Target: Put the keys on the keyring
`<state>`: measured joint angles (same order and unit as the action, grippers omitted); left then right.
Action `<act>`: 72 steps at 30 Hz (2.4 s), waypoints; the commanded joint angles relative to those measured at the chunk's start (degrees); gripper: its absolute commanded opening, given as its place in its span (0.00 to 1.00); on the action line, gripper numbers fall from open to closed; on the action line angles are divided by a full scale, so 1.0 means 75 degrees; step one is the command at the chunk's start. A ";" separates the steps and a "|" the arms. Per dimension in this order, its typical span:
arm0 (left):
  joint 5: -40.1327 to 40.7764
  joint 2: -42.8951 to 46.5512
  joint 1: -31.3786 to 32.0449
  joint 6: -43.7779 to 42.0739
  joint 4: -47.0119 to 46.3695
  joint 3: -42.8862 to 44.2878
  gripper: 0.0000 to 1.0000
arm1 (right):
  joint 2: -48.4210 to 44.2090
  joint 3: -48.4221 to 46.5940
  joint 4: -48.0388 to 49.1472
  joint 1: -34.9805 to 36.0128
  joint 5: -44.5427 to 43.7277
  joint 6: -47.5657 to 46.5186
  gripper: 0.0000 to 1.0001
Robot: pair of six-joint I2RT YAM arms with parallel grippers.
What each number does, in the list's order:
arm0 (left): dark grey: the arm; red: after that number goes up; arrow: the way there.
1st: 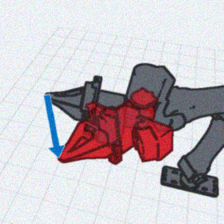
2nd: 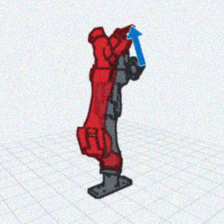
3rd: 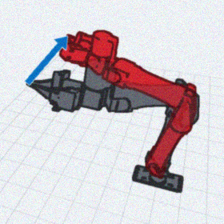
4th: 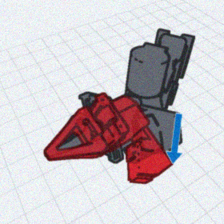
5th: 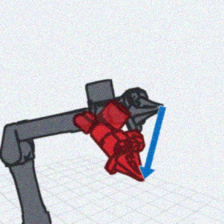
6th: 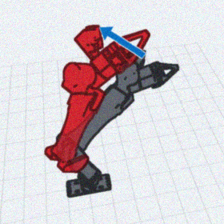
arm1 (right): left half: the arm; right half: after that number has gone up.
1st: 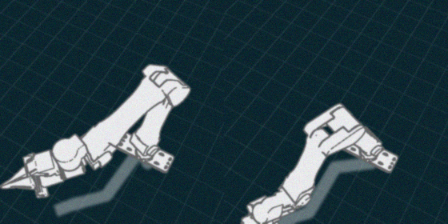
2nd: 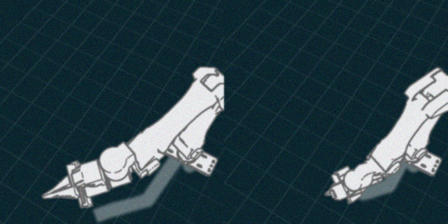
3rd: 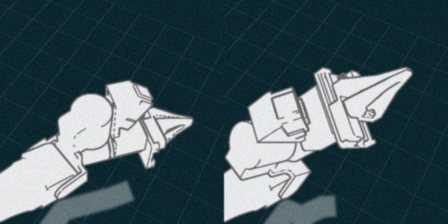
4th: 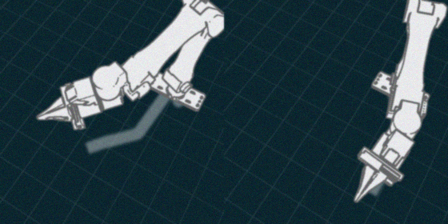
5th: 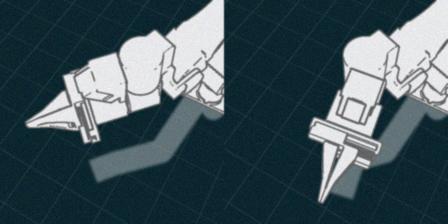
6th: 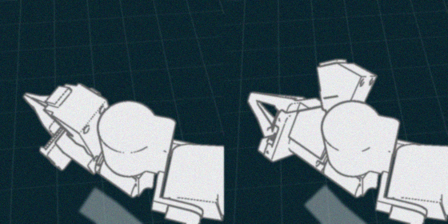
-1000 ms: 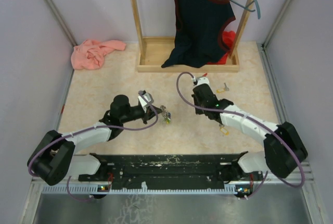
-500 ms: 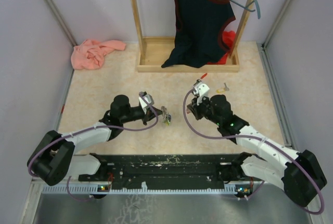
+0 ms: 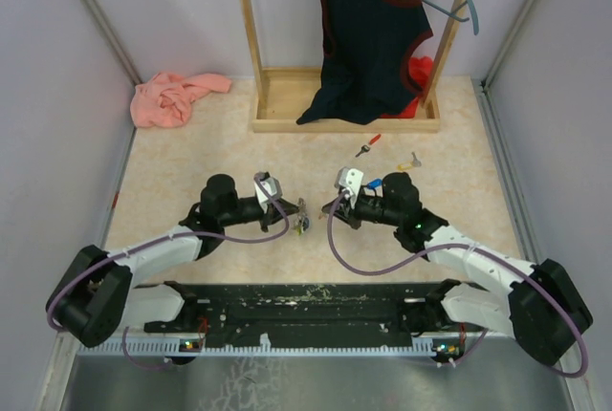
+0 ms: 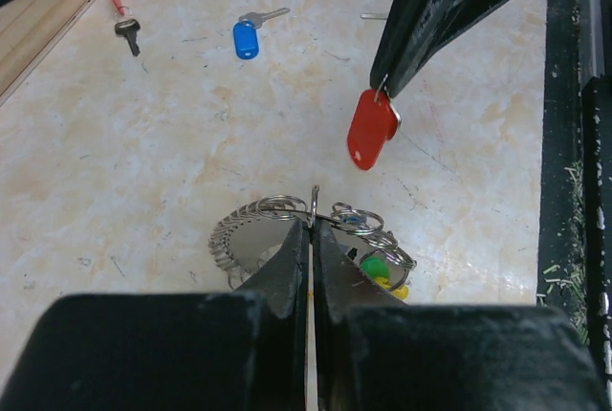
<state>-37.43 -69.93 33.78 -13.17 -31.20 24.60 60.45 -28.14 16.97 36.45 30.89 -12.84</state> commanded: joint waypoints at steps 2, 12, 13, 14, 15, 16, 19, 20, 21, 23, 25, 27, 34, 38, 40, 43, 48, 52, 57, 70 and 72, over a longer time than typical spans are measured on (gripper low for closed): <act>-0.0679 0.0210 0.0008 -0.0325 -0.0076 -0.0012 0.01 | 0.0268 -0.0300 0.0348 -0.0056 0.1576 -0.0704 0.00; -0.1663 0.0100 0.0008 -0.0511 -0.0059 0.0030 0.01 | 0.0603 -0.0457 0.0408 -0.0055 0.2155 -0.0871 0.00; -0.1695 0.0085 0.0008 -0.0517 -0.0059 0.0034 0.01 | 0.0654 -0.0502 0.0377 -0.0055 0.2130 -0.0902 0.00; -0.1706 0.0079 0.0008 -0.0526 -0.0048 0.0043 0.01 | 0.0686 -0.0516 0.0345 -0.0055 0.2082 -0.0933 0.00; -0.1688 0.0062 0.0008 -0.0526 -0.0044 0.0040 0.01 | 0.0721 -0.0539 0.0325 -0.0055 0.2020 -0.0936 0.00; -0.1648 0.0037 0.0008 -0.0535 -0.0022 0.0053 0.01 | 0.0742 -0.0575 0.0280 -0.0055 0.1924 -0.0932 0.00; -0.1412 -0.0012 0.0008 -0.0553 0.0073 0.0082 0.01 | 0.0746 -0.0766 -0.0242 -0.0052 0.1216 -0.0747 0.00; -0.1273 -0.0023 0.0008 -0.0553 0.0096 0.0077 0.01 | 0.0738 -0.0873 -0.0531 -0.0047 0.0927 -0.0662 0.00; -0.1110 -0.0027 0.0008 -0.0540 0.0104 0.0066 0.01 | 0.0728 -0.0960 -0.0842 -0.0054 0.0647 -0.0542 0.00; -0.0807 0.0005 0.0008 -0.0518 0.0105 0.0032 0.01 | 0.0676 -0.1094 -0.1412 -0.0055 -0.0064 0.0055 0.00; -0.0544 0.0046 0.0008 -0.0499 0.0079 0.0002 0.01 | 0.0571 -0.1171 -0.1938 -0.0055 -0.0700 0.0676 0.00; -0.0386 0.0099 0.0008 -0.0462 0.0031 -0.0045 0.01 | 0.0502 -0.1347 -0.2713 -0.0055 -0.1175 0.1202 0.00; -0.0282 0.0102 0.0008 -0.0424 -0.0023 -0.0065 0.01 | 0.0812 -0.2331 -0.5191 -0.0053 -0.2277 0.2013 0.00; -0.0294 0.0123 0.0008 -0.0421 -0.0013 -0.0072 0.01 | 0.1451 -0.2745 -0.5587 -0.0055 -0.2812 0.2004 0.00; -0.0300 0.0153 0.0008 -0.0424 -0.0021 -0.0111 0.01 | 0.1893 -0.2951 -0.5576 -0.0055 -0.2962 0.1929 0.00; -0.0273 0.0183 0.0008 -0.0430 -0.0035 -0.0131 0.01 | 0.2602 -0.3338 -0.5587 -0.0055 -0.3201 0.1831 0.00; -0.0276 0.0184 0.0008 -0.0424 -0.0035 -0.0134 0.01 | 0.3890 -0.4209 -0.5737 -0.0052 -0.3666 0.1608 0.00; -0.0267 0.0178 0.0008 -0.0435 -0.0035 -0.0125 0.01 | 0.4699 -0.4627 -0.5585 -0.0055 -0.3716 0.1549 0.00; -0.0273 0.0146 0.0008 -0.0435 -0.0036 -0.0122 0.01 | 0.5304 -0.4844 -0.5235 -0.0055 -0.3815 0.1517 0.00; -0.0312 0.0134 0.0008 -0.0401 -0.0047 -0.0125 0.01 | 0.5072 -0.4694 -0.4984 -0.0055 -0.3766 0.1669 0.15; -0.0306 0.0141 0.0007 -0.0395 -0.0047 -0.0132 0.01 | 0.5014 -0.4638 -0.4982 -0.0055 -0.3803 0.1700 0.17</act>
<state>-39.44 -69.52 33.78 -16.36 -30.04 24.05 100.90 -62.02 -22.44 36.45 3.05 -0.84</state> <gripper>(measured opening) 0.012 0.154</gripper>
